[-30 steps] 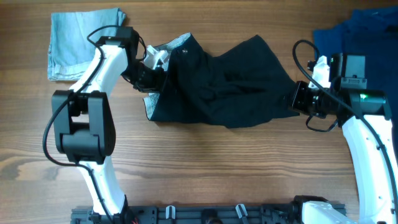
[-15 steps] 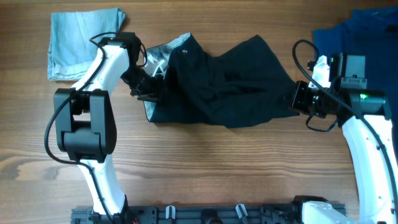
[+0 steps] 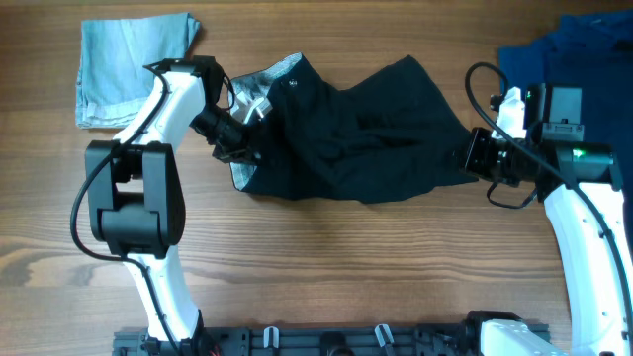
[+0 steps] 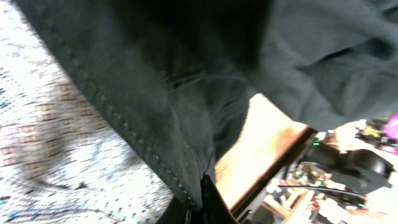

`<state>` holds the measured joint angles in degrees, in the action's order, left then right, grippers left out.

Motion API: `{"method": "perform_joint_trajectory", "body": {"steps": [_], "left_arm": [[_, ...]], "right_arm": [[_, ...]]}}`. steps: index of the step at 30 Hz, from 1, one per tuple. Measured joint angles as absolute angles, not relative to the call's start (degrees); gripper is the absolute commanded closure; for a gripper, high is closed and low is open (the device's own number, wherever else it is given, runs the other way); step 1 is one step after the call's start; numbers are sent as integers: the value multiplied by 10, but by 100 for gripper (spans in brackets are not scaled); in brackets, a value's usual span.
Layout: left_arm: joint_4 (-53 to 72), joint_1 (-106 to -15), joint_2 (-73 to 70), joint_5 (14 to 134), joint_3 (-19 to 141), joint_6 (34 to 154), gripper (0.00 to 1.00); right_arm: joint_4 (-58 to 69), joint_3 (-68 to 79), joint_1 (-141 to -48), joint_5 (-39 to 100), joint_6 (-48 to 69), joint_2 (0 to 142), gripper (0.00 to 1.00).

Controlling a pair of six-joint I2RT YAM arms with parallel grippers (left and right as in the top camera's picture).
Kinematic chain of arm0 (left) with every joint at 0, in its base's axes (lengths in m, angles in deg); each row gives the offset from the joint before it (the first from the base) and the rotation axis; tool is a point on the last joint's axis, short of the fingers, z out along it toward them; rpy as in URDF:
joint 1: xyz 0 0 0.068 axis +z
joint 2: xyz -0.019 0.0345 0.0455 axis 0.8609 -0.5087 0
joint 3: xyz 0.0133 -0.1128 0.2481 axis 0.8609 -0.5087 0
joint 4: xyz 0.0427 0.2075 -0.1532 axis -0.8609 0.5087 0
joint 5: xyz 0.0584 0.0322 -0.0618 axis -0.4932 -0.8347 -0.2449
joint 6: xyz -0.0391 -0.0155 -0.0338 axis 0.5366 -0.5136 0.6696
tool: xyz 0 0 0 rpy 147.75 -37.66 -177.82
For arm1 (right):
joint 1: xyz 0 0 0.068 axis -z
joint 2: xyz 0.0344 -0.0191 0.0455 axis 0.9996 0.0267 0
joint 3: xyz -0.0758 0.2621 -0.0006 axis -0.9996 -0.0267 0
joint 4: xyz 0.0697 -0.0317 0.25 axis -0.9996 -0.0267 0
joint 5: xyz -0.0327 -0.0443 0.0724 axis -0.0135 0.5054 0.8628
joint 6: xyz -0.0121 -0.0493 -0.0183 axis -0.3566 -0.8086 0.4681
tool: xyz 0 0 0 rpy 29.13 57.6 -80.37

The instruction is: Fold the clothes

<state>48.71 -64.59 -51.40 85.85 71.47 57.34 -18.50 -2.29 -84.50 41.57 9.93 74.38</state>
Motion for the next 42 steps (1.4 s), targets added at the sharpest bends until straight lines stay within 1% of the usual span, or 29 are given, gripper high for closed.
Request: {"method": "perform_joint_trajectory", "body": {"steps": [5, 9, 13, 17, 22, 29, 34, 36, 42], "left_arm": [[490, -632, -479, 892, 763, 581, 96], [487, -614, -389, 896, 876, 616, 96], [481, -608, -305, 864, 987, 651, 96], [445, -598, -258, 823, 1048, 688, 96], [391, -583, -233, 808, 1057, 722, 96], [338, -583, -197, 805, 1057, 752, 96], [338, -583, -108, 800, 1057, 780, 96], [336, -583, -47, 800, 1058, 797, 96], [337, -583, 33, 800, 1060, 824, 96]], "right_arm": [[-196, 21, -845, 412, 99, 744, 96], [-201, 82, -845, 411, 100, 744, 96], [-215, 129, -837, 390, 100, 744, 96], [-250, 191, -788, 373, 96, 744, 96], [-268, 292, -728, 380, 61, 743, 96], [-311, 379, -723, 400, 30, 743, 96], [-373, 451, -721, 408, 15, 742, 96], [-407, 496, -720, 411, 10, 741, 96], [-487, 598, -720, 417, 1, 740, 96]]}}
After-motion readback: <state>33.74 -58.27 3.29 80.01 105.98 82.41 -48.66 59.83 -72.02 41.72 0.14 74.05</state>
